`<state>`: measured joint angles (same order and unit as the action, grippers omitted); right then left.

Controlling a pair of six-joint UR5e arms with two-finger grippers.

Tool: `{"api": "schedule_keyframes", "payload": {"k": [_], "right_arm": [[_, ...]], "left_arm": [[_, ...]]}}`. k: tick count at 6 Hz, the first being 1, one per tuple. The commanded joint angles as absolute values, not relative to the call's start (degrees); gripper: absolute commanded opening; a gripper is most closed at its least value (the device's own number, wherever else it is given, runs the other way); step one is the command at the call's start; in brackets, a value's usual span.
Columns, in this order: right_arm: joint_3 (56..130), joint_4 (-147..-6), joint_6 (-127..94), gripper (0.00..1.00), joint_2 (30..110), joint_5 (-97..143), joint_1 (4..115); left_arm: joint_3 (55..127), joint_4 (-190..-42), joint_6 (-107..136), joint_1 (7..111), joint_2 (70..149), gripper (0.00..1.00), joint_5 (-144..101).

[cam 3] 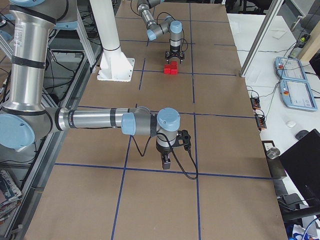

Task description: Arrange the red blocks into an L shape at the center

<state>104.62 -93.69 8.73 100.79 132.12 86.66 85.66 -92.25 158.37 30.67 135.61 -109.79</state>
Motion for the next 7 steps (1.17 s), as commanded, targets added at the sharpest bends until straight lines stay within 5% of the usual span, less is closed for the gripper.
{"api": "schedule_keyframes", "payload": {"k": [1,4,7], "right_arm": [[104.68,-93.69,8.70,1.00,100.72,132.19,86.66],[104.68,-93.78,8.70,1.00,100.81,132.19,86.66],[104.68,-93.78,8.61,1.00,100.81,132.19,86.66]], "left_arm": [[96.45,-84.94,148.51,33.21,131.42,1.00,-113.01],[102.90,-84.37,118.67,41.20,123.34,1.00,-117.07],[115.19,-85.08,71.01,49.18,103.43,1.00,-122.07]]}}
